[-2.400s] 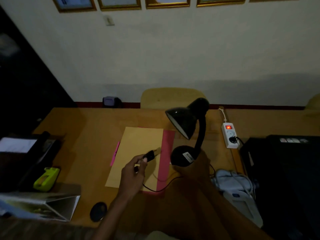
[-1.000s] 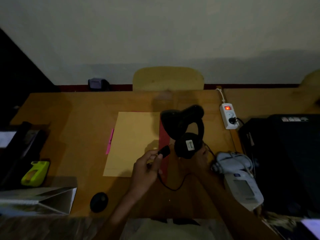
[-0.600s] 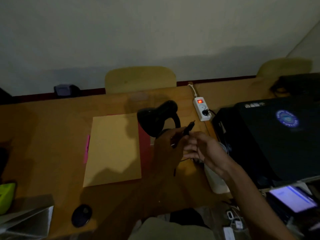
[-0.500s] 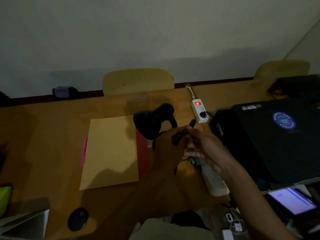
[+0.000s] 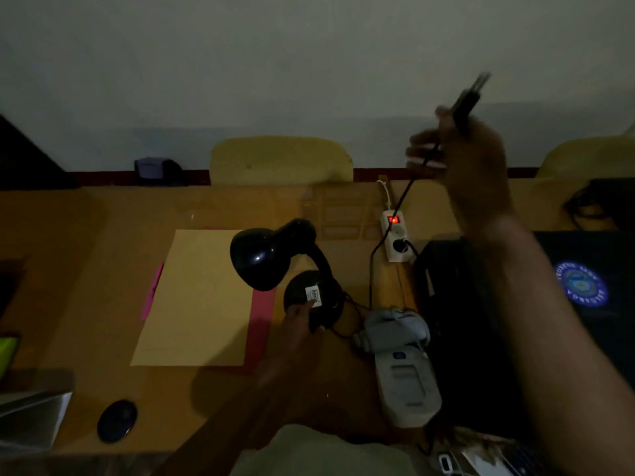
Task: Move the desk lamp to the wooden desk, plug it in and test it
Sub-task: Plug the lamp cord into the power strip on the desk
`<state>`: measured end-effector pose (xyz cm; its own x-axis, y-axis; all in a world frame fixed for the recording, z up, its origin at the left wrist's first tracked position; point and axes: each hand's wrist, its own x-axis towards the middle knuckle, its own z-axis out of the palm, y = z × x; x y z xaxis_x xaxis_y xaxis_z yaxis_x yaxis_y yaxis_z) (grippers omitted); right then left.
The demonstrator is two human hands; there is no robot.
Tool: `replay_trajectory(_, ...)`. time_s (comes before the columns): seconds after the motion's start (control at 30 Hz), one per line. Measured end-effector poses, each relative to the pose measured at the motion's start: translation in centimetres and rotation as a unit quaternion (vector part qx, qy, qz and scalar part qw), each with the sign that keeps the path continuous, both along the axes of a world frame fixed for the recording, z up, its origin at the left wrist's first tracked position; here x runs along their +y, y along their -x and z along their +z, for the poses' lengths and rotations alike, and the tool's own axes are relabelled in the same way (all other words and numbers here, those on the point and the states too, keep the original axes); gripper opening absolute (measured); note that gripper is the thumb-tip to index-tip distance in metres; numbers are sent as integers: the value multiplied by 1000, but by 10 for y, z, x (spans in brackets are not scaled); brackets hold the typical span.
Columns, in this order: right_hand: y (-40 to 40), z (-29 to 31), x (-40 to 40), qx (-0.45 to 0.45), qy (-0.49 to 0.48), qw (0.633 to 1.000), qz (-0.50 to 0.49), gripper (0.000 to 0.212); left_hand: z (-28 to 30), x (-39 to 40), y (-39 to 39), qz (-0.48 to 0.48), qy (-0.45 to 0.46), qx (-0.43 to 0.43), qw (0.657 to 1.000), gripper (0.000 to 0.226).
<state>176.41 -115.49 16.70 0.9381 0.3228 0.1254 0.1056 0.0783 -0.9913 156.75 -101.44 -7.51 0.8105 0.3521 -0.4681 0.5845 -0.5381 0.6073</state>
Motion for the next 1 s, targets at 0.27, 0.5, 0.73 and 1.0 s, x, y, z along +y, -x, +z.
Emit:
replay_trajectory(0.27, -65, -27, 20, -221, 235, 946, 12, 36, -26, -14, -39, -15, -179, 93, 979, 83)
replay_trajectory(0.5, -54, -111, 24, -156, 356, 911, 141, 33, -47, 29, -67, -133, -180, 105, 969, 120)
replay_trajectory(0.73, -19, -244, 14, 36, 425, 890, 161, 38, -58, 45, -73, -140, -169, 63, 974, 126)
replay_trajectory(1.0, 13, -307, 11, 112, 391, 898, 170, 20, -48, 61, -85, -115, -162, 46, 979, 125)
